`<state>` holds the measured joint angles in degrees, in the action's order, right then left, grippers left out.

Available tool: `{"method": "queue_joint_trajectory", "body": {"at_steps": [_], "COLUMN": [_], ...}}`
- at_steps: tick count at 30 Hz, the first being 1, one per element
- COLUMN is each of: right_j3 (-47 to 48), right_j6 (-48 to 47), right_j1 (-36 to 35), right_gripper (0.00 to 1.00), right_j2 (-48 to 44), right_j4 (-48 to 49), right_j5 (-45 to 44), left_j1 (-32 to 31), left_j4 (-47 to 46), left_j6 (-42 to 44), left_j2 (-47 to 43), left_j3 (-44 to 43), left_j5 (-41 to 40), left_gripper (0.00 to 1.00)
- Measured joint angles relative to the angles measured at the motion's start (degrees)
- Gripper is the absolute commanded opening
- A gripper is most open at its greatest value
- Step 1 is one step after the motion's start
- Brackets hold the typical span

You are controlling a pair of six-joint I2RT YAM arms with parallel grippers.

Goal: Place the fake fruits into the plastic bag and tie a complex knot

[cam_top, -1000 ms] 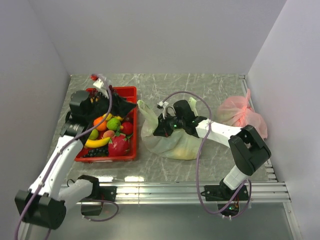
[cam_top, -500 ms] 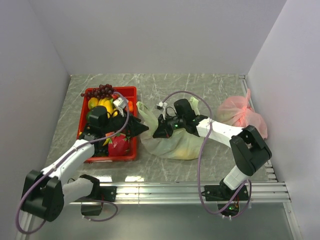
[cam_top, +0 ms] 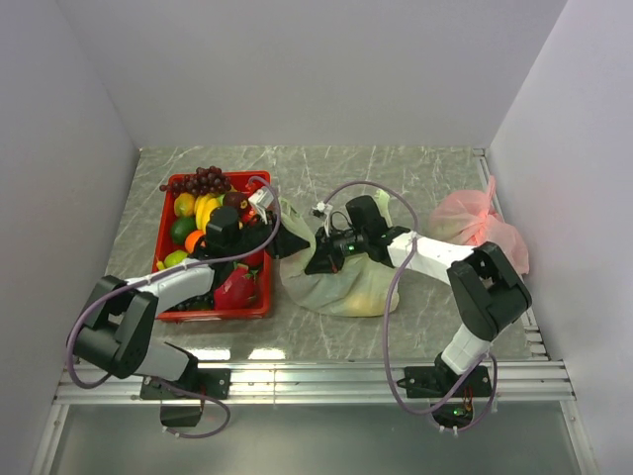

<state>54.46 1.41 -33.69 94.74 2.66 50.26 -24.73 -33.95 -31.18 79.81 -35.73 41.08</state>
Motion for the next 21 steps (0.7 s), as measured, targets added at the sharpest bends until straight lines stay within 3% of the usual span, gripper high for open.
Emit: {"method": "queue_joint_trajectory", "body": {"at_steps": [1, 3, 5, 6, 11, 13, 15, 21], "right_j3": [0.0, -0.1, -0.1, -0.1, 2.3, 4.2, 6.5, 9.9], "right_j6": [0.0, 0.0, 0.0, 0.0, -0.7, -1.9, -3.3, -7.8], "right_j1": [0.0, 0.0, 0.2, 0.2, 0.4, 0.4, 0.5, 0.7], "right_gripper": [0.00, 0.00, 0.07, 0.11, 0.50, 0.59, 0.65, 0.67], "right_j2": [0.4, 1.2, 1.6, 1.6, 1.4, 0.3, -2.4, -16.3], "right_j4": [0.2, 0.5, 0.7, 0.7, -3.9, -7.1, -11.0, -20.8], "right_j5": [0.2, 0.4, 0.4, 0.4, -1.2, -2.8, -4.5, -7.9], "left_j1": [0.0, 0.0, 0.0, 0.0, 0.0, 0.0, 0.0, 0.0], "left_j4": [-1.0, -2.1, -2.3, -2.2, -1.0, 0.3, 1.5, 2.7], "left_j6": [-0.7, -1.9, -2.6, -2.6, -2.7, -2.5, -2.3, -1.6], "left_j2": [0.7, 1.5, 2.0, 2.1, 1.9, 1.2, 0.2, -1.4], "left_j3": [-0.2, -0.5, -0.6, -0.7, -0.9, -1.0, -1.0, -1.0], "left_j5": [0.0, 0.2, 0.8, 1.2, 1.3, 1.1, 1.1, 0.5], "left_gripper": [0.26, 0.08, 0.02, 0.01, 0.01, 0.00, 0.01, 0.00]}}
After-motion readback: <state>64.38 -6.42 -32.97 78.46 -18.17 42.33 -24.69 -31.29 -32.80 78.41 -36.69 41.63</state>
